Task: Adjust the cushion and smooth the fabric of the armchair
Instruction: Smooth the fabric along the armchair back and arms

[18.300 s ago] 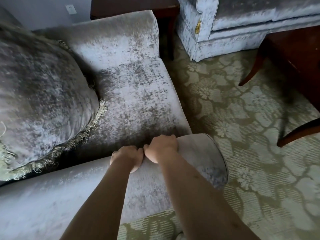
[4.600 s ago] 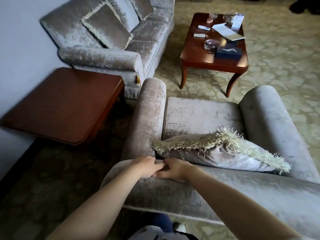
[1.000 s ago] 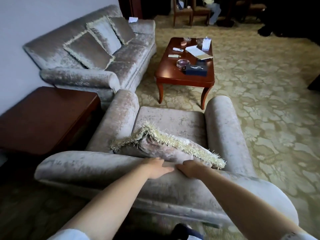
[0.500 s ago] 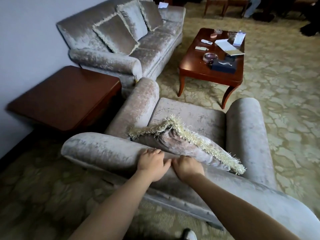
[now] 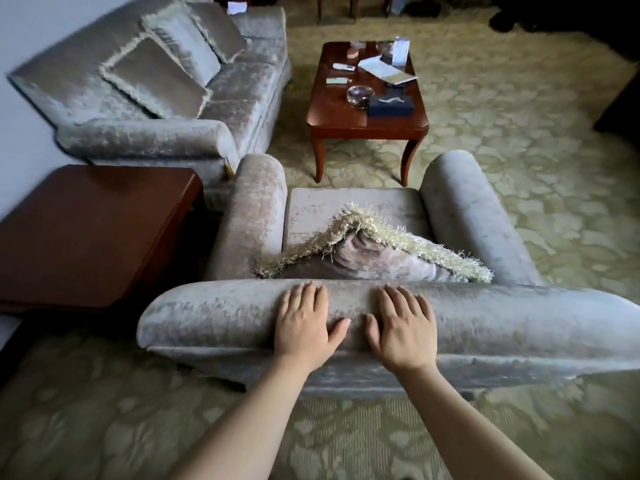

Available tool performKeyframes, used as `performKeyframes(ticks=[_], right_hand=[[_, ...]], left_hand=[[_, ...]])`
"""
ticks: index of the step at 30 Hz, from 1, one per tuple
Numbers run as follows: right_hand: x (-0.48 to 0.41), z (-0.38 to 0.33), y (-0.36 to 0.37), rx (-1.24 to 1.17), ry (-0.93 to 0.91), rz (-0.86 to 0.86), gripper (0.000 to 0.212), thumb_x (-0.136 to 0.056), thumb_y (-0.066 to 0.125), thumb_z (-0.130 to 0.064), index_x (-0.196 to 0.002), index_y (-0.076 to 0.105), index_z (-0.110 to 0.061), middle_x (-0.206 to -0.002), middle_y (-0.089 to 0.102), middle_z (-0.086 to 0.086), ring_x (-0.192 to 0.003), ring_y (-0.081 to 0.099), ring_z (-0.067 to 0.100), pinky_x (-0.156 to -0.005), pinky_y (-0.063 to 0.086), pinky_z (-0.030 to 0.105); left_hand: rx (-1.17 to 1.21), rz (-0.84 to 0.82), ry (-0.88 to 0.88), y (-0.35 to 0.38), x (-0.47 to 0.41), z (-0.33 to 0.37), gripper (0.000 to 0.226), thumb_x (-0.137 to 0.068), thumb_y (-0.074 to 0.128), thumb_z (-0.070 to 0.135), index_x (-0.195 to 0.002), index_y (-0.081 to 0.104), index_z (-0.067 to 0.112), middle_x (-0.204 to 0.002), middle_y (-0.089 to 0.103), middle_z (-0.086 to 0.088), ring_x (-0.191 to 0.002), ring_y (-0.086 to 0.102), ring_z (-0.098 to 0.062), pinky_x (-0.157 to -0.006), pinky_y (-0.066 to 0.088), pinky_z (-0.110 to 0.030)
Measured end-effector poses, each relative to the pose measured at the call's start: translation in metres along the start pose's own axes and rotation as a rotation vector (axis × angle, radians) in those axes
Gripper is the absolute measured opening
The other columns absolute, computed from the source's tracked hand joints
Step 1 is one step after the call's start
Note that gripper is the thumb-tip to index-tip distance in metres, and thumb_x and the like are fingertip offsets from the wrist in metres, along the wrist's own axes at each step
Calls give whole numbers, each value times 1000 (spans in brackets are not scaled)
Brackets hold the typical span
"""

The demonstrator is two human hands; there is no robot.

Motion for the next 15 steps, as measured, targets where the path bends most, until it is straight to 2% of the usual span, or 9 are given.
performKeyframes(ticks=[2,4,8,15], right_hand=[[0,2,3,-10,3,38,54,-84,40,-45,-111,65,-5,-110,67,14,-103,61,32,-94,39,44],[-2,4,4,-25,-12,105,51,-83,43,-44,-110,65,-6,-107,67,11,-99,61,31,-91,38,43],[-2,5,5,-27,-41,171,49,-82,45,-43,-109,65,-8,-104,67,10,-93,61,30,-89,39,41],[1,6,3,-17,-46,222,47,-83,43,-42,-105,65,-7,-95,67,11,-85,60,32,-86,37,41]], left_hand=[[22,42,7,-2,0,2,69,-80,38,56,-119,61,4,-122,62,-18,-111,57,-36,-100,42,-48],[50,102,10,-2,-1,1,67,-78,41,55,-114,64,3,-116,65,-17,-105,61,-36,-94,46,-47],[43,170,6,3,0,-1,64,-78,41,53,-110,64,3,-111,66,-17,-100,62,-35,-89,48,-45],[15,177,-35,1,3,3,58,-78,41,51,-101,65,3,-105,67,-16,-96,62,-33,-89,48,-44]])
Point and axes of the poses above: each hand's wrist, its own x-axis away from the middle knuckle, its own y-axis out of the palm, z = x × y, the point moved 7 cm from there along -x, towards the middle knuckle
